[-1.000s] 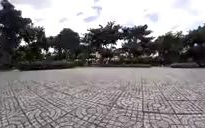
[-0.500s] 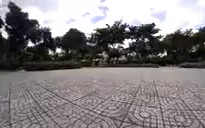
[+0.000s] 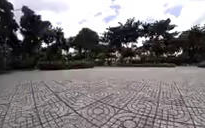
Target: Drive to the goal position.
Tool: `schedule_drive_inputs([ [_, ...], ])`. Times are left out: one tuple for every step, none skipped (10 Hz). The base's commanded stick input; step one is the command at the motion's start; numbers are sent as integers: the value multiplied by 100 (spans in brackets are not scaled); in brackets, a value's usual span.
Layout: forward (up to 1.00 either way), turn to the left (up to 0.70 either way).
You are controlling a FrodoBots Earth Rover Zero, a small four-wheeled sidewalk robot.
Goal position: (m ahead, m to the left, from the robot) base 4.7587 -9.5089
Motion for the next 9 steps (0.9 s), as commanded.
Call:
schedule_drive_inputs([
  [70, -27],
  [70, -27],
  [70, -27],
  [70, -27],
  [70, -27],
  [70, -27],
  [70, -27],
  [70, -27],
  [70, -27],
])
